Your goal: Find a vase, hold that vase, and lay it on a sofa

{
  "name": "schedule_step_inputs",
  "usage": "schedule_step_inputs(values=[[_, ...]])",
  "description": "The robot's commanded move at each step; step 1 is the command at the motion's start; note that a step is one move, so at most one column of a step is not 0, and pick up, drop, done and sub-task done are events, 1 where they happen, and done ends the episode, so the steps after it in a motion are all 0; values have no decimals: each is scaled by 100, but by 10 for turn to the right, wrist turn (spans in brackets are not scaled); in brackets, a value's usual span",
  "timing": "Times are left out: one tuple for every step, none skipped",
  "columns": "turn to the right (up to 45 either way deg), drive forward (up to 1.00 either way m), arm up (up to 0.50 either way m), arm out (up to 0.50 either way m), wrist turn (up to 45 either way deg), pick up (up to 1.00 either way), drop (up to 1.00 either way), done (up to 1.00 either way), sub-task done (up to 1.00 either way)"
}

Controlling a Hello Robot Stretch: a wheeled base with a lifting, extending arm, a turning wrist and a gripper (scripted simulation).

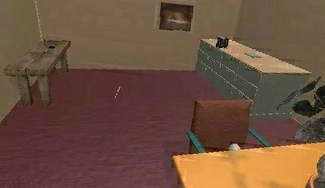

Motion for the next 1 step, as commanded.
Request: schedule_step_inputs(values=[[0,0,-26,0,0,0,0,0,0]])
